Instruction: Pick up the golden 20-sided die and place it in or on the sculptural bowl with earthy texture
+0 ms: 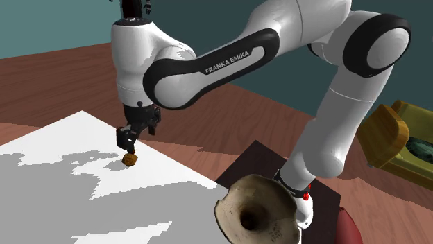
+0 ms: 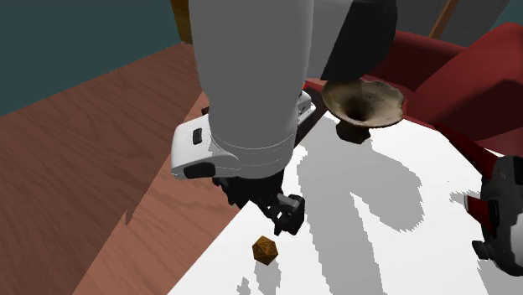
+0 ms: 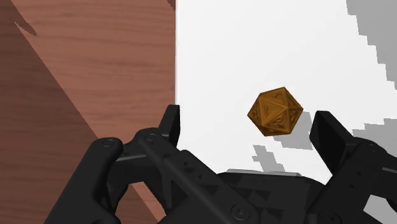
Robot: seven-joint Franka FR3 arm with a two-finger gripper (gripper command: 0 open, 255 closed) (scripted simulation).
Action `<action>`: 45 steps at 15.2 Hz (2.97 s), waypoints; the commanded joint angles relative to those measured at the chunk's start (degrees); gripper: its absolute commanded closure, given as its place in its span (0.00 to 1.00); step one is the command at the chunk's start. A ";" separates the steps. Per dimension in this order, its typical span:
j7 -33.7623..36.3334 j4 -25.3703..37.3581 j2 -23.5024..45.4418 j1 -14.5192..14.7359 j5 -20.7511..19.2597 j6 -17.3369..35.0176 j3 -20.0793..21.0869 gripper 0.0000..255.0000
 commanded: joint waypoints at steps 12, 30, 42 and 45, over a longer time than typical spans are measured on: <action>4.96 4.23 10.42 3.33 -5.73 4.84 -0.48 0.00; 4.60 4.79 9.60 3.16 -5.19 3.57 -0.25 1.00; 2.79 9.18 5.51 2.46 -2.49 -4.38 0.69 1.00; 2.44 10.59 4.73 2.37 -1.98 -6.45 0.83 1.00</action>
